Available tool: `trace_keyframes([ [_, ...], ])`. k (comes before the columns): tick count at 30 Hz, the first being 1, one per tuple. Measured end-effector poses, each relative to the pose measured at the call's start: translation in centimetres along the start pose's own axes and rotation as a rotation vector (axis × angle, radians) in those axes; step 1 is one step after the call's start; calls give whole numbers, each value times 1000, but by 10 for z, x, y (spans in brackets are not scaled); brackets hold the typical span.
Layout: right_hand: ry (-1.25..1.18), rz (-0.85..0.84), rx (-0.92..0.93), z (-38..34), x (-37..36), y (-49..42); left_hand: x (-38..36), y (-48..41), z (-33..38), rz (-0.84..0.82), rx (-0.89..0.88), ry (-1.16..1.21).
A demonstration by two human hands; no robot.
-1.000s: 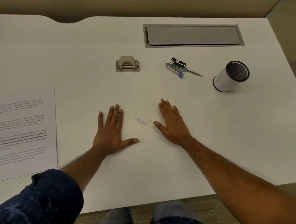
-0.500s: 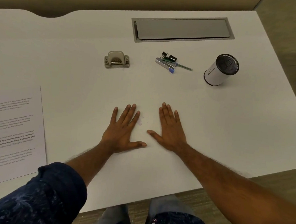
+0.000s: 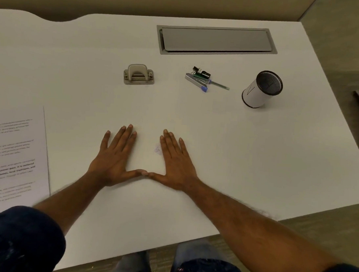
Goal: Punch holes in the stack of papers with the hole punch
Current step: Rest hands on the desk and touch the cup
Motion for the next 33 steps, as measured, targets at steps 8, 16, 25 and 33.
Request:
trace_keyframes([
  [8,58,-86,-60,4,-1,35,-3,14,-18,8,58,37],
  [16,55,-83,-53,4,-3,30,-7,16,-15,33,65,36],
  [25,9,15,-116,4,-9,-12,-9,15,-16,21,70,9],
  [33,-92,70,-86,7,-7,-61,-4,9,-17,30,91,9],
])
Point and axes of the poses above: each hand's wrist, its own y-axis away from the middle knuckle, its own x-axis out of the back of the hand, z = x × y, the point moved 5 cm from there along -y, towards the middle knuckle, and after that the axes turned 10 degrees about z, right-handed, at the moved point
